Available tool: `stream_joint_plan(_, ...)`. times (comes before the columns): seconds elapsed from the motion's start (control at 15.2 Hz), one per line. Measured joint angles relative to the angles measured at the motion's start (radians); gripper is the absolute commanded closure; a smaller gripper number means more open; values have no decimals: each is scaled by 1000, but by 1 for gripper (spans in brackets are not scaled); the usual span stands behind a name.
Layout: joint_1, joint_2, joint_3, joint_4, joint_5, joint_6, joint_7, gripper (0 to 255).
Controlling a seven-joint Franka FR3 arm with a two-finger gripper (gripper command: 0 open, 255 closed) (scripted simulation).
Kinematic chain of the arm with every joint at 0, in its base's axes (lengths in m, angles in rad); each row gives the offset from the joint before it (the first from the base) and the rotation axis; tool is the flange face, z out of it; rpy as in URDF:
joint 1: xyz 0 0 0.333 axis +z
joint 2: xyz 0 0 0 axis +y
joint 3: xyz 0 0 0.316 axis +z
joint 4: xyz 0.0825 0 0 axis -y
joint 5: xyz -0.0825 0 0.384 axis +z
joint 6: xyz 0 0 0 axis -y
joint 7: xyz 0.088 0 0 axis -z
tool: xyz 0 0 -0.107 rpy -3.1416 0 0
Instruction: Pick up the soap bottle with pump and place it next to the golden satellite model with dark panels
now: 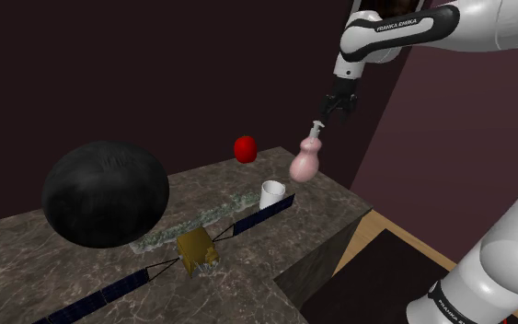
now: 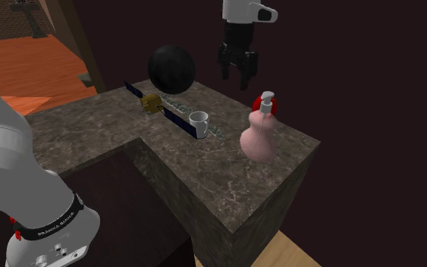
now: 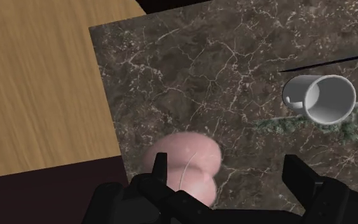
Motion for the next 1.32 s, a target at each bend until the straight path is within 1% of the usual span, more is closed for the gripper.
stream_joint_plan(0.2, -18, 101, -15, 104, 19, 6, -23, 0)
stream_joint_plan(0.53, -50, 302, -27, 348, 59, -23, -50, 0)
stream_joint_plan(0.59, -53, 323, -27, 366, 62, -19, -51, 0)
stream_joint_plan(1.06, -57, 348, -27, 311, 68, 63, -57, 0)
stream_joint_plan(1.32, -57, 352, -27, 305, 68, 73, -58, 0)
